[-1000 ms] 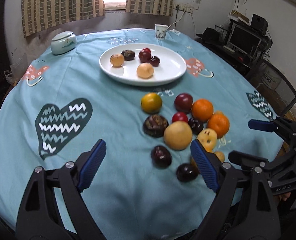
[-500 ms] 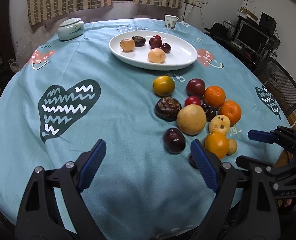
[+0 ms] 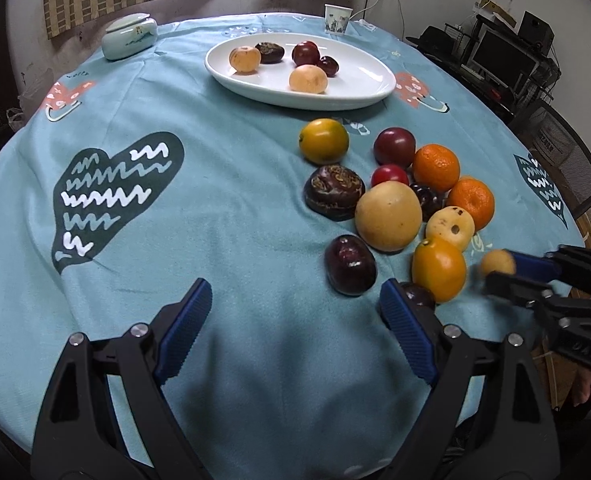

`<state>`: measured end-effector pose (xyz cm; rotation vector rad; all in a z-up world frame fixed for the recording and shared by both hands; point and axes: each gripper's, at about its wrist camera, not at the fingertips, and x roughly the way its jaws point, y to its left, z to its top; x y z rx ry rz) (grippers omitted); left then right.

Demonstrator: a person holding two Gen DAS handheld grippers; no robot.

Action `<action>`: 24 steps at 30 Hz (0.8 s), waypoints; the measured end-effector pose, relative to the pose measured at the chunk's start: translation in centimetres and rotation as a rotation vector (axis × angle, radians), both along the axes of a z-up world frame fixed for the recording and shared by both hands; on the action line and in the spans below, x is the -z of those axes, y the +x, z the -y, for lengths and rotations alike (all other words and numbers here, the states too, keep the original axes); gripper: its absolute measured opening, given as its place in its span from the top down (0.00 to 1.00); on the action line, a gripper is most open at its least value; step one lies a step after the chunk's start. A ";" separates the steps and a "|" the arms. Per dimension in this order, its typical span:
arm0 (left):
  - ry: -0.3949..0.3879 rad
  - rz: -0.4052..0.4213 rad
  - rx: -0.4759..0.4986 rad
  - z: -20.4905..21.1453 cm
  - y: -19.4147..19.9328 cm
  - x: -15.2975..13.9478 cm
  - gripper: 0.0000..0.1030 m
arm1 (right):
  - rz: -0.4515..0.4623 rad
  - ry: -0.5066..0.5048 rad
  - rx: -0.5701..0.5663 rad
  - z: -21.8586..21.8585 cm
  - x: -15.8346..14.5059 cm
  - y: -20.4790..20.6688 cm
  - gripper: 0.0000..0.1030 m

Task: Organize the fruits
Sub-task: 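Grasp a dark plum with the left tool while the right tool grasps a small yellow fruit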

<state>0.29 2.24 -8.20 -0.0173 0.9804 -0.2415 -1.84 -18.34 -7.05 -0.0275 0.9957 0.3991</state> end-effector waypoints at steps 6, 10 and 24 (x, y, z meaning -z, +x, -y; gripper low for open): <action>-0.072 -0.036 -0.020 0.4 1.7 1.1 0.21 | -0.016 0.020 0.037 1.4 0.0 0.2 0.73; -0.127 -0.031 0.011 1.3 1.9 1.0 0.57 | -0.023 0.030 0.022 1.2 0.0 0.1 0.73; -0.160 -0.012 0.025 2.1 2.1 1.0 0.66 | -0.032 0.045 0.020 1.1 0.0 0.0 0.73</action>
